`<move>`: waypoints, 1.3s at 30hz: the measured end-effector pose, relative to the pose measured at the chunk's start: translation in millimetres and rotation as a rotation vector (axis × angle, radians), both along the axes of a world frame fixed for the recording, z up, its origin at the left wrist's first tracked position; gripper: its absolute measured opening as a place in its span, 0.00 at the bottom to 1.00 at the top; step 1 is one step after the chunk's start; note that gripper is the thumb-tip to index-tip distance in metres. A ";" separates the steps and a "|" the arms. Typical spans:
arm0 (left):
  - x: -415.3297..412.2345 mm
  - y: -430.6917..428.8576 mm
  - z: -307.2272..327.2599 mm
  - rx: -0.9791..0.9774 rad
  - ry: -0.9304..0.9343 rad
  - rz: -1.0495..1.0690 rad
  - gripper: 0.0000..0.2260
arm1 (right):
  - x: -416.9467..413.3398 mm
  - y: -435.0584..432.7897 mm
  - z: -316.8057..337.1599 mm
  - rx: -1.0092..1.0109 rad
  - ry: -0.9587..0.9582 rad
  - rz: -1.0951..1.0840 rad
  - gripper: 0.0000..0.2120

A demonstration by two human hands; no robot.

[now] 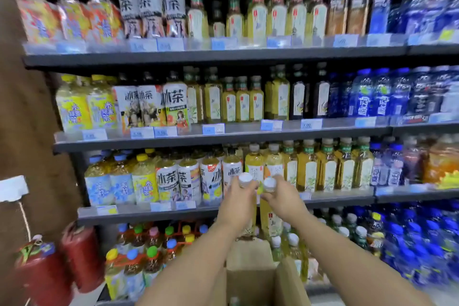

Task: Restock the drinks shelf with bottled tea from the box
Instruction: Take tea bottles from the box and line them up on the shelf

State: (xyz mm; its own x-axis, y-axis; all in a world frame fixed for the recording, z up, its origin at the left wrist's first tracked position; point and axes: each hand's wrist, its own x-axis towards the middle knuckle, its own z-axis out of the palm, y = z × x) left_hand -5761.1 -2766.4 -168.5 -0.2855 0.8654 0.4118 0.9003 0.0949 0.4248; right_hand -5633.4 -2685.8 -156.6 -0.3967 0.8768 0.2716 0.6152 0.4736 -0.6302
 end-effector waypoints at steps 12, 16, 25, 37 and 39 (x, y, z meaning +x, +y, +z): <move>-38.1 12.2 216.8 0.351 0.242 0.048 0.15 | 8.4 9.9 244.7 0.371 0.183 0.088 0.21; -50.7 45.5 244.8 0.371 0.231 -0.005 0.11 | -7.2 33.6 276.2 0.383 0.251 0.119 0.20; -85.5 142.9 264.2 0.425 0.217 -0.109 0.16 | -49.6 128.5 282.0 0.402 0.240 0.116 0.15; -110.1 228.4 234.5 0.325 0.176 0.095 0.14 | -99.4 244.0 239.4 0.209 0.269 -0.010 0.23; -113.2 245.5 232.9 0.284 0.195 0.126 0.15 | -104.3 256.5 228.6 0.201 0.261 -0.038 0.22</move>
